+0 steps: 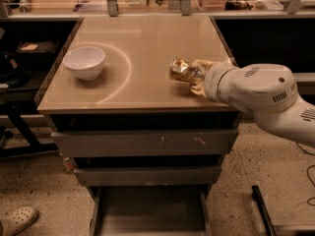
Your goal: Pick orange can from bottom drawer and place on counter
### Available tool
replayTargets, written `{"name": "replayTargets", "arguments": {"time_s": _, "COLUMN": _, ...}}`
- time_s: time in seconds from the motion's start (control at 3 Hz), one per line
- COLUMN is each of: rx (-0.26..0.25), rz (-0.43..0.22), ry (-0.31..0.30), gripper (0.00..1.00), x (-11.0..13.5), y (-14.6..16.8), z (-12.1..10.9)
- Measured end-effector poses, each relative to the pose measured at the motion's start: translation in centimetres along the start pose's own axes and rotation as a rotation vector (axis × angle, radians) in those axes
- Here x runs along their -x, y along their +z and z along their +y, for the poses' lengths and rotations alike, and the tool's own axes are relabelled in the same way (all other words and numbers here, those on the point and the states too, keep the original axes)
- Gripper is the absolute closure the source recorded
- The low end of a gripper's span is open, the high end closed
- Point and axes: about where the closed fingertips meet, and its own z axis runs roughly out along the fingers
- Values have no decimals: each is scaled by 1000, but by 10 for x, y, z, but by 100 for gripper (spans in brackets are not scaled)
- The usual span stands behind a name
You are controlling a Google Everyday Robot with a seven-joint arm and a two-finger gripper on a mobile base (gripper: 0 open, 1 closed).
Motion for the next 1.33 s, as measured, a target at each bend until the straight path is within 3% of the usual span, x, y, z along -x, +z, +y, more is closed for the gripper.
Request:
{"name": "replayTargets", "arguments": {"time_s": 0.67, "rx": 55, "rz": -45, "ry": -48, "gripper": 100, "x": 20, "y": 64, "z": -14}}
{"name": "replayTargets", "arguments": {"time_s": 1.33, "rx": 142, "rz": -96, "ry": -44, "gripper": 100, "x": 42, "y": 88, "z": -4}}
